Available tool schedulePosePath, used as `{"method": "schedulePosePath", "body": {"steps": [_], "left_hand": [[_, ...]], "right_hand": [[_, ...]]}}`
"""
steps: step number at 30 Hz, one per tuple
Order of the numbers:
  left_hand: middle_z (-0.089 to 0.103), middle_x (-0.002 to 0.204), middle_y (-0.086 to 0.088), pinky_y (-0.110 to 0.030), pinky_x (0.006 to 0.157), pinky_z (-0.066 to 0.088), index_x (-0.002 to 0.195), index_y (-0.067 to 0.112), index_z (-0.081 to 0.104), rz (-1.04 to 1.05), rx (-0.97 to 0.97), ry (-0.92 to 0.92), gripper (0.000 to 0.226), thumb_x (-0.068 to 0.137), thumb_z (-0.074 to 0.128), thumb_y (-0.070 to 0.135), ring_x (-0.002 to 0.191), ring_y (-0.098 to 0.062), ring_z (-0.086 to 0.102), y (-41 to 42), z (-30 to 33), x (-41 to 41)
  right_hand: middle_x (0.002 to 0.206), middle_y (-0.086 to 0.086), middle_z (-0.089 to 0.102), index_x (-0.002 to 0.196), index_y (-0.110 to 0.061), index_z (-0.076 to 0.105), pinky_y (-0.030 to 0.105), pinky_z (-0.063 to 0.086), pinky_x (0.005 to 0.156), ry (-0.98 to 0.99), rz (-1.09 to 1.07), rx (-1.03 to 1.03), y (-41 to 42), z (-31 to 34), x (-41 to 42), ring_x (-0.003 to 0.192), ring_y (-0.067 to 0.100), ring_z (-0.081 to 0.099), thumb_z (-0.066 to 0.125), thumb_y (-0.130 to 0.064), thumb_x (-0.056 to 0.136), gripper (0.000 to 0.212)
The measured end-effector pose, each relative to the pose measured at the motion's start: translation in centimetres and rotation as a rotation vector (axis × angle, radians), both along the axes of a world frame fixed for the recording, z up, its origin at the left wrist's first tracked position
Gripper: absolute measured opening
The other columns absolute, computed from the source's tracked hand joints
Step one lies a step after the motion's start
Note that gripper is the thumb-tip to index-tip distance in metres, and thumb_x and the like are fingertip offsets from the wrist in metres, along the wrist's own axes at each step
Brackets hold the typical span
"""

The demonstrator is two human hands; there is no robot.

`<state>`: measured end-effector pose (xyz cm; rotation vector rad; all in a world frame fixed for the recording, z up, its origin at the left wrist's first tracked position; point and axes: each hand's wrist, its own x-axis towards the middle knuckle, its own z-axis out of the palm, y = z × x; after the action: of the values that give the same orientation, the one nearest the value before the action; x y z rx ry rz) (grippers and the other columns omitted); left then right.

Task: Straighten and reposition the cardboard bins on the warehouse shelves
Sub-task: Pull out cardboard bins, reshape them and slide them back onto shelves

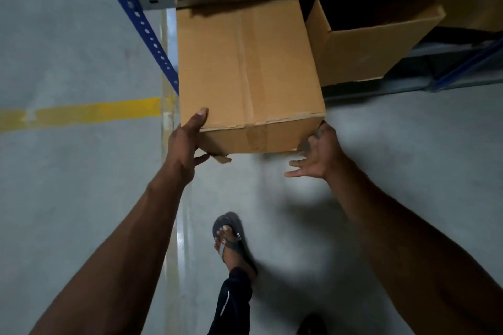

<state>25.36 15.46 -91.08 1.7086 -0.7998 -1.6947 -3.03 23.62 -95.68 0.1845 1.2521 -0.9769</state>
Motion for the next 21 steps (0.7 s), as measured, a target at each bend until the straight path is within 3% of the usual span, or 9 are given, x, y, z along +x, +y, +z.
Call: {"method": "schedulePosePath", "body": {"steps": [3,6,11,15,18,21], "left_hand": [[0.071,0.117,0.01,-0.052,0.093,0.055,0.113,0.035,0.071,0.0,0.012,-0.016,0.035,0.085,0.077,0.057,0.12,-0.024,0.063,4.5,1.0,0.6],[0.072,0.12,0.003,-0.058,0.098,0.055,0.116,0.032,0.071,-0.026,0.063,-0.021,0.035,0.087,0.078,0.05,0.119,-0.029,0.064,11.4,2.3,2.2],[0.073,0.124,-0.012,-0.059,0.094,0.061,0.125,0.018,0.07,0.031,0.137,0.134,0.034,0.096,0.075,0.035,0.116,-0.036,0.069,24.4,4.7,4.3],[0.068,0.125,-0.018,-0.064,0.103,0.054,0.13,0.012,0.063,0.067,0.325,0.247,0.036,0.101,0.069,0.032,0.12,-0.042,0.066,34.7,6.3,4.8],[0.07,0.134,-0.018,-0.062,0.112,0.048,0.149,0.02,0.054,0.086,0.491,0.369,0.048,0.104,0.062,0.034,0.127,-0.042,0.064,42.3,7.1,4.3],[0.065,0.144,-0.015,-0.066,0.114,0.044,0.155,0.027,0.049,0.02,0.592,0.404,0.052,0.106,0.06,0.039,0.128,-0.042,0.063,46.9,7.4,3.3]], "right_hand": [[0.172,0.013,0.009,0.163,-0.041,0.017,0.086,0.016,0.106,-0.04,0.011,0.033,4.1,0.4,1.3,0.152,0.057,0.009,0.045,-0.089,0.077,0.103],[0.173,0.015,0.006,0.165,-0.034,0.011,0.091,0.011,0.1,-0.161,-0.096,0.081,10.0,1.5,3.0,0.151,0.06,0.004,0.047,-0.083,0.079,0.105],[0.158,0.02,0.042,0.153,-0.025,0.046,0.089,0.016,0.102,-0.188,-0.323,0.028,20.8,6.1,5.1,0.142,0.056,0.035,0.049,-0.066,0.089,0.076],[0.131,0.014,0.065,0.124,-0.031,0.07,0.084,0.035,0.095,0.124,-0.327,0.044,28.1,13.6,5.2,0.123,0.047,0.053,0.076,-0.057,0.072,0.058],[0.125,0.011,0.069,0.127,-0.029,0.065,0.064,0.053,0.086,0.308,-0.386,0.069,32.8,19.1,5.4,0.118,0.045,0.061,0.087,-0.056,0.064,0.072],[0.119,0.014,0.068,0.132,-0.025,0.055,0.038,0.06,0.061,0.475,-0.552,-0.014,35.0,25.4,6.4,0.1,0.034,0.07,0.084,-0.025,0.079,0.061]]}}
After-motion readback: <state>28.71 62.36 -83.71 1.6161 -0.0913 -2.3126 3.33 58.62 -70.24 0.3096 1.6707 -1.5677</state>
